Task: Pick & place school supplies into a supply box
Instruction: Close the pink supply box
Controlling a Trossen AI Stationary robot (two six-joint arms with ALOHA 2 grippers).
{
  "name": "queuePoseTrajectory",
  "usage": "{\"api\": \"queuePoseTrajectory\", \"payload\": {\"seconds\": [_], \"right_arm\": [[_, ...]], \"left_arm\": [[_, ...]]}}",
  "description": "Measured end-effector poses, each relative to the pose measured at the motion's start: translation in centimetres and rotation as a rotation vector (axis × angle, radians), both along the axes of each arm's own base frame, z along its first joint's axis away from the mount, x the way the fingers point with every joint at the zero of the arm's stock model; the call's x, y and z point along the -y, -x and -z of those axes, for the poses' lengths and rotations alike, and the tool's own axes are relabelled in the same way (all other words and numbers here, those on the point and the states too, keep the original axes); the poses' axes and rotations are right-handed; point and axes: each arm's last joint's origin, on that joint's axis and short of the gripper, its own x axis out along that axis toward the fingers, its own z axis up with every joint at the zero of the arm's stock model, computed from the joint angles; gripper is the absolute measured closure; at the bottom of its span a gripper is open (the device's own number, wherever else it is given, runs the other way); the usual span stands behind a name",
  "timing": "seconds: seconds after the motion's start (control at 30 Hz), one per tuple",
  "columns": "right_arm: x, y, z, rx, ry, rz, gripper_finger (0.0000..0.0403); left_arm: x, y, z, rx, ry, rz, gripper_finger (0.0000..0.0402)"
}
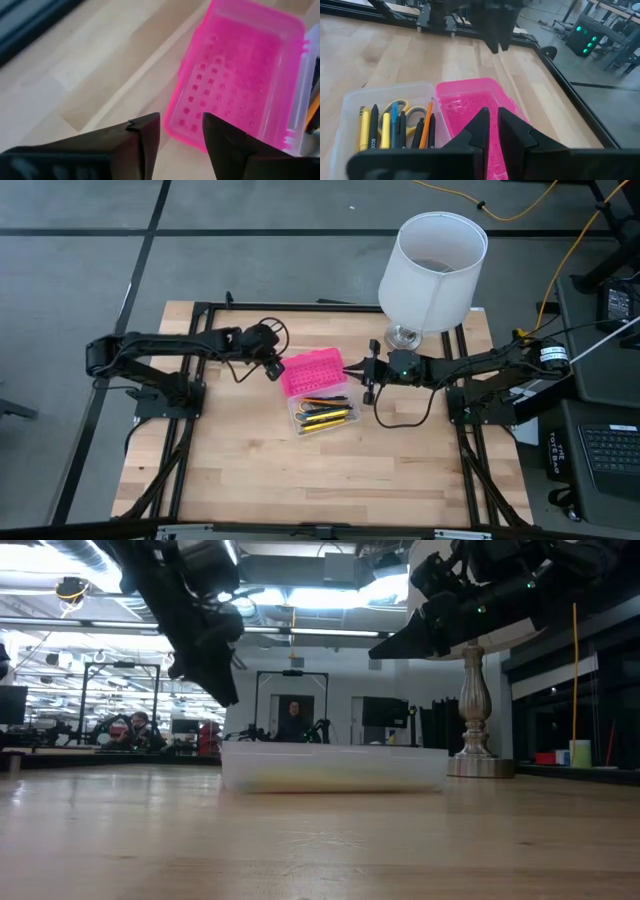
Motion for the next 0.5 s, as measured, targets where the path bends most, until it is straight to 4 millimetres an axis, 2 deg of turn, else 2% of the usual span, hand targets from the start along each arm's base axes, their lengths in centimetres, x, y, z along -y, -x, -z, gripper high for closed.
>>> {"api": "queuePoseTrajectory", "payload": {"seconds": [0.5], "right_arm": [[0.0,-0.1,-0.2,0.021,0.002,0.0,0.036]], "left_arm": [[-1.9,-0.6,2.7,-0.085,0.104,0.029,0.0258]]}}
